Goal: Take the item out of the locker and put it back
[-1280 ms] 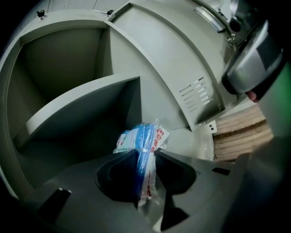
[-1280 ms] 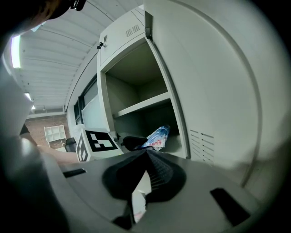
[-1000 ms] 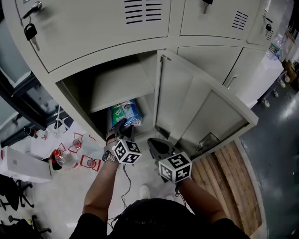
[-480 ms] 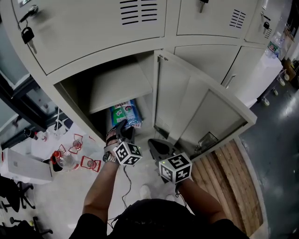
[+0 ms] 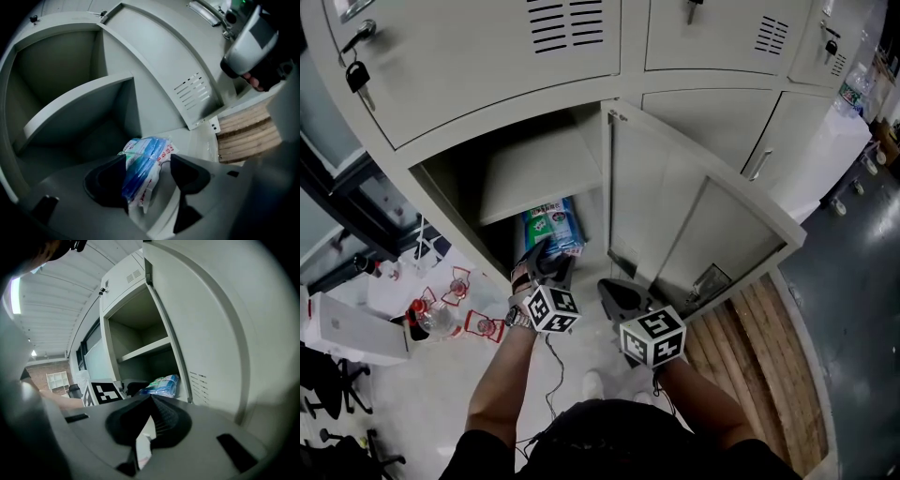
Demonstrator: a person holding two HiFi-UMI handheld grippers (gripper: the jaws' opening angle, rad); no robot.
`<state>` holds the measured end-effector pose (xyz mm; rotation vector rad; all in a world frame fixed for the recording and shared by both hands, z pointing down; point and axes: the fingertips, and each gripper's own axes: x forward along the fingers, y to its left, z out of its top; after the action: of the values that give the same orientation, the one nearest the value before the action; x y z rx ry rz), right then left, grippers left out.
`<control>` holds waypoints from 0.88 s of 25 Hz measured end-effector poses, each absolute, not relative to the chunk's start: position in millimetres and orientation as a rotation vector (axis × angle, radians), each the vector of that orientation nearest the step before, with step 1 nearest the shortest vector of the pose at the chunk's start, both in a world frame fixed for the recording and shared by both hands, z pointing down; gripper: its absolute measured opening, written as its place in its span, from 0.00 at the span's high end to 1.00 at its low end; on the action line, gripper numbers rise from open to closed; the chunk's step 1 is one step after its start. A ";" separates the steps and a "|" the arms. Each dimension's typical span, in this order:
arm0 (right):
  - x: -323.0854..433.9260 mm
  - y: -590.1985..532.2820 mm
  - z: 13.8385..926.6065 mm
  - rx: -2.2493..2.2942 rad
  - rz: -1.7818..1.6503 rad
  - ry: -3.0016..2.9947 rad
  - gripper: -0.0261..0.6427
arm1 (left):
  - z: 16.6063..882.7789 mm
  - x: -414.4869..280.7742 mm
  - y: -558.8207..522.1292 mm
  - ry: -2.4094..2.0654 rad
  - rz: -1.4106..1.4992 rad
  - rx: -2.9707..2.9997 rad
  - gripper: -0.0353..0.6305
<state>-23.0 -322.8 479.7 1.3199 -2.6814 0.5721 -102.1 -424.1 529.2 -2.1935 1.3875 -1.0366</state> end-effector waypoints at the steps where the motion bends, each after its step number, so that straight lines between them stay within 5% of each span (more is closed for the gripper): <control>1: -22.5 -321.3 479.1 1.312 0.571 -2.686 0.96 | 526.6 -102.3 -421.1 1.405 -1.023 -2.202 0.53; 16: -14.7 -259.3 466.1 1.058 0.470 -2.773 0.96 | 467.5 -95.6 -302.0 1.827 -0.611 -2.443 0.53; 22: -3.1 -223.7 464.2 0.950 0.423 -2.810 0.96 | 461.5 -97.9 -229.3 2.068 -0.444 -2.459 0.73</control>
<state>-3.1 -223.7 464.2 0.9500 -2.8098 0.4233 -97.9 -229.3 461.5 -2.4592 2.0679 -0.4439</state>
